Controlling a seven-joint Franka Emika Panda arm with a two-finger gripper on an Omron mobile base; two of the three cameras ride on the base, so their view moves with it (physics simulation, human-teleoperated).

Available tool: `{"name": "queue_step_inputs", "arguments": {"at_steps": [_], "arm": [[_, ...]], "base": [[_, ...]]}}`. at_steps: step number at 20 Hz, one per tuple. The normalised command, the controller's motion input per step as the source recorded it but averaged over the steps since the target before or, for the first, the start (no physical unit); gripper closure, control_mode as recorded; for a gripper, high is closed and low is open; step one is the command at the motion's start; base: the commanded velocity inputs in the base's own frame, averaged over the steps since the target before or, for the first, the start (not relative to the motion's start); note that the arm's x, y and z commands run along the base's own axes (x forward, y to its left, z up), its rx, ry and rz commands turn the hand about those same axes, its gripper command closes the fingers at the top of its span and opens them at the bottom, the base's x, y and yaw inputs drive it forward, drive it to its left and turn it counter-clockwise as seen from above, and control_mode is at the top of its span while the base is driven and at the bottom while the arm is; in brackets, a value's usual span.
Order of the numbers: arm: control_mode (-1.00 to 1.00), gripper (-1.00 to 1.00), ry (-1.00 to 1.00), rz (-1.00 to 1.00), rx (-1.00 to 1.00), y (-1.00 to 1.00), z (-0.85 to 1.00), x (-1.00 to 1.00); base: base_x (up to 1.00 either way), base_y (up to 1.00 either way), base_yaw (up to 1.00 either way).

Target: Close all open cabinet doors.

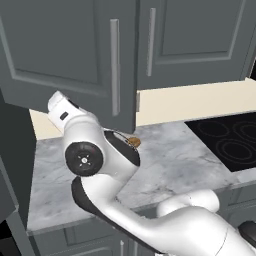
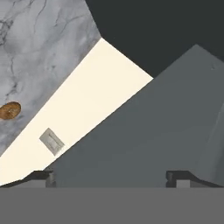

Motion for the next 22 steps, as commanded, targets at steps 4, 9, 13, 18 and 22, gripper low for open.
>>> {"name": "queue_step_inputs", "arguments": {"at_steps": [4, 9, 13, 18, 22], "arm": [[-1.0, -1.0, 0.0, -0.2, -0.13, 0.0, 0.0, 0.68], [-1.0, -1.0, 0.0, -0.05, -0.08, -0.09, 0.0, 0.6], [-1.0, -1.0, -0.04, 0.0, -0.05, -0.3, 0.0, 0.47], [-1.0, -1.0, -0.07, 0.03, -0.02, -0.43, 0.0, 0.37], [-1.0, -1.0, -0.06, 0.06, -0.01, -0.44, 0.0, 0.41]], "base": [[0.0, 0.0, 0.0], [0.0, 0.0, 0.0], [0.0, 0.0, 0.0], [0.0, 0.0, 0.0], [0.0, 0.0, 0.0]]}}
